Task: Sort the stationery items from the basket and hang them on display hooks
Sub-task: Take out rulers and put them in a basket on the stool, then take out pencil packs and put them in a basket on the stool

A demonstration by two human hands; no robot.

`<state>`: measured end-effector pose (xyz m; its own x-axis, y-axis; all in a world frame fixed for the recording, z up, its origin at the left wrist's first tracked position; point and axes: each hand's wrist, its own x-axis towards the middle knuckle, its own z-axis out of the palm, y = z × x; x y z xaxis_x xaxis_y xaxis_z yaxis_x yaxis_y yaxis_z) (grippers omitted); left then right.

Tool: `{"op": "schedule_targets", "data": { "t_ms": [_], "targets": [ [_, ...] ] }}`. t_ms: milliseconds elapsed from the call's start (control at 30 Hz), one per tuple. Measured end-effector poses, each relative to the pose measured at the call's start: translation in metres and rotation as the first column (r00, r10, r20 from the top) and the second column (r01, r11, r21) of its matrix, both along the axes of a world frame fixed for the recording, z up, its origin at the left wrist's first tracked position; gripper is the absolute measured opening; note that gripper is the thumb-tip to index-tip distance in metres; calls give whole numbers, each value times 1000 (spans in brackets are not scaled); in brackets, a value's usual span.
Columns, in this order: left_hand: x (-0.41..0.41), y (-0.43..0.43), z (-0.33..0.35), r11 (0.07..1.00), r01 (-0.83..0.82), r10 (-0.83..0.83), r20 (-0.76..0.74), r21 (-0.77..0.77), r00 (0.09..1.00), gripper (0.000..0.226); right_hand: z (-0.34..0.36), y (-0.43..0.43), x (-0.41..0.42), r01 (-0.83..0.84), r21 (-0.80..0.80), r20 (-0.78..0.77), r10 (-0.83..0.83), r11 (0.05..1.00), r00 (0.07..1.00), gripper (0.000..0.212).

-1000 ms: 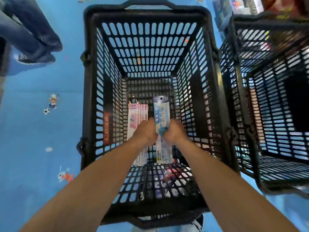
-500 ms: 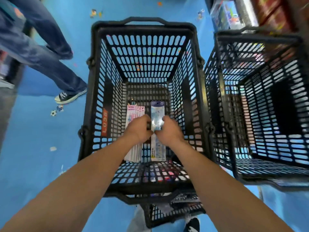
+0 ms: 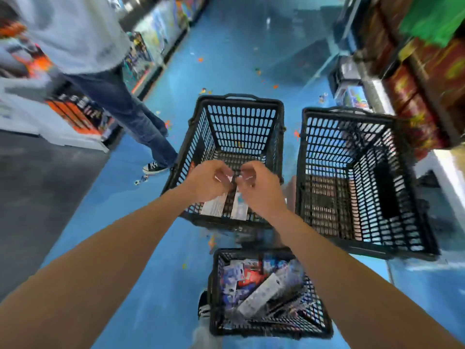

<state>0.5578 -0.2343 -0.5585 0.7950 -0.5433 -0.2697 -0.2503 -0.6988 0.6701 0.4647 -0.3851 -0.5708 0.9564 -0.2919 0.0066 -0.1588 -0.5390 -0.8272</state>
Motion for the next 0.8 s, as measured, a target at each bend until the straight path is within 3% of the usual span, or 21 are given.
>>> {"op": "schedule_targets", "data": {
  "t_ms": [67, 133, 300, 400, 533, 633, 800],
  "targets": [
    [-28, -9, 30, 998, 66, -65, -71, 2, 995, 12, 17, -8, -38, 9, -62, 141, 0, 998, 990, 15],
    [-62, -19, 47, 981, 186, -172, -213, 47, 962, 12, 18, -18, -82, 25, -125, 174, -3, 992, 985, 11],
    [-129, -50, 5, 824, 518, -395, -421, 232, 817, 13, -38, -40, -181, 37, -237, 8, -37, 971, 999, 8],
    [-161, -62, -52, 701, 635, -492, -425, 325, 760, 11, -84, -47, -227, 37, -243, -168, -79, 969, 983, 15],
    [-197, -65, -136, 642, 650, -531, -377, 406, 759, 11, -154, -48, -270, 78, -241, -314, -154, 967, 937, 20],
    [-227, -58, -209, 686, 595, -511, -305, 419, 804, 8, -218, -35, -291, 94, -192, -384, -163, 977, 909, 19],
    [-278, -38, -339, 766, 446, -349, -283, 463, 893, 37, -328, 0, -323, 19, -71, -578, -57, 997, 814, 17]
  ]
}}
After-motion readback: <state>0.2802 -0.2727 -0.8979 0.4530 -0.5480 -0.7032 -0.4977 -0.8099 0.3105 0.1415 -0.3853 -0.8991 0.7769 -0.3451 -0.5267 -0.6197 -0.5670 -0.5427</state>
